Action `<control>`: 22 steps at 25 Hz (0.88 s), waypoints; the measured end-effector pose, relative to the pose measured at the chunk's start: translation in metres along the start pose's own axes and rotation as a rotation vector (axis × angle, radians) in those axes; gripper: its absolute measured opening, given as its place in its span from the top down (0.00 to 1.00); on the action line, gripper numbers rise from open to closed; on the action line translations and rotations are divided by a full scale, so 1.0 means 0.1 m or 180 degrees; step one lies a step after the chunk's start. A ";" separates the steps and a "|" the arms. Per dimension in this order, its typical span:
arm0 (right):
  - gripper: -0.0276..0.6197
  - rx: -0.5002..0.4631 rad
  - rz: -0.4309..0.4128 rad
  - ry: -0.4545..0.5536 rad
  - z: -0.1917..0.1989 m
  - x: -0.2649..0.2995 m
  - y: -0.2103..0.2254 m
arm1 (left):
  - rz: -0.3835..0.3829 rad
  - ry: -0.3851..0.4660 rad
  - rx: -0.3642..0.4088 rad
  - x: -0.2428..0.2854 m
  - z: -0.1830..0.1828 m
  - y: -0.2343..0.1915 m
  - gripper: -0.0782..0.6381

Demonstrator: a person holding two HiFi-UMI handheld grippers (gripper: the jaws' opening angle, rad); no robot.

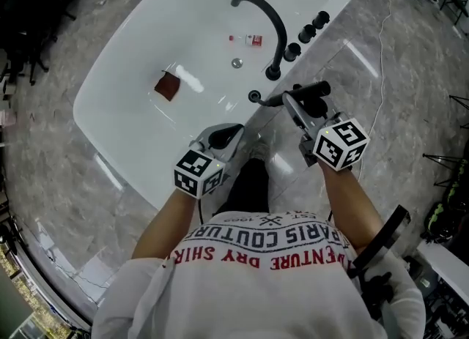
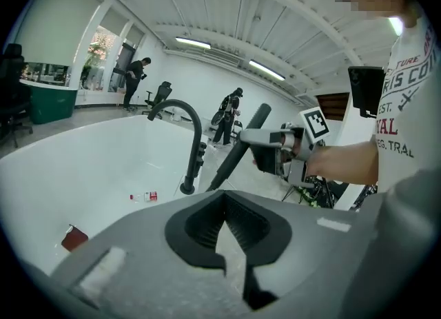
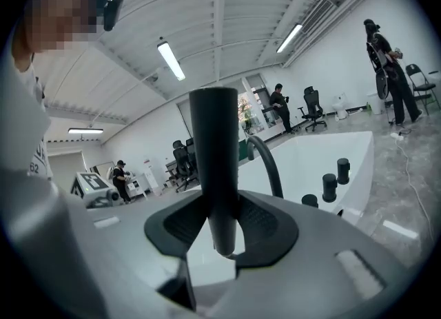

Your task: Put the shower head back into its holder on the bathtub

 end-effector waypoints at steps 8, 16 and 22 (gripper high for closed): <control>0.75 -0.0181 0.0091 -0.0216 0.23 0.51 0.09 | 0.0119 0.0144 -0.0164 -0.06 0.01 -0.12 0.88; 0.75 -0.0376 0.0200 -0.0474 0.54 0.92 0.21 | 0.0046 0.0174 -0.0211 -0.13 0.09 -0.20 0.88; 0.75 -0.0400 0.0290 -0.0629 0.72 1.14 0.30 | 0.0069 0.0212 -0.0222 -0.18 0.18 -0.25 0.88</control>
Point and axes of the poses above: the fingertips, and each gripper's own axes: x forward along the fingers, y to its right, z out of its underside, the point moved 1 cm from there along -x, backward along the fingers, and after that the axes turned 12 degrees about -y, right-handed, at the moved point
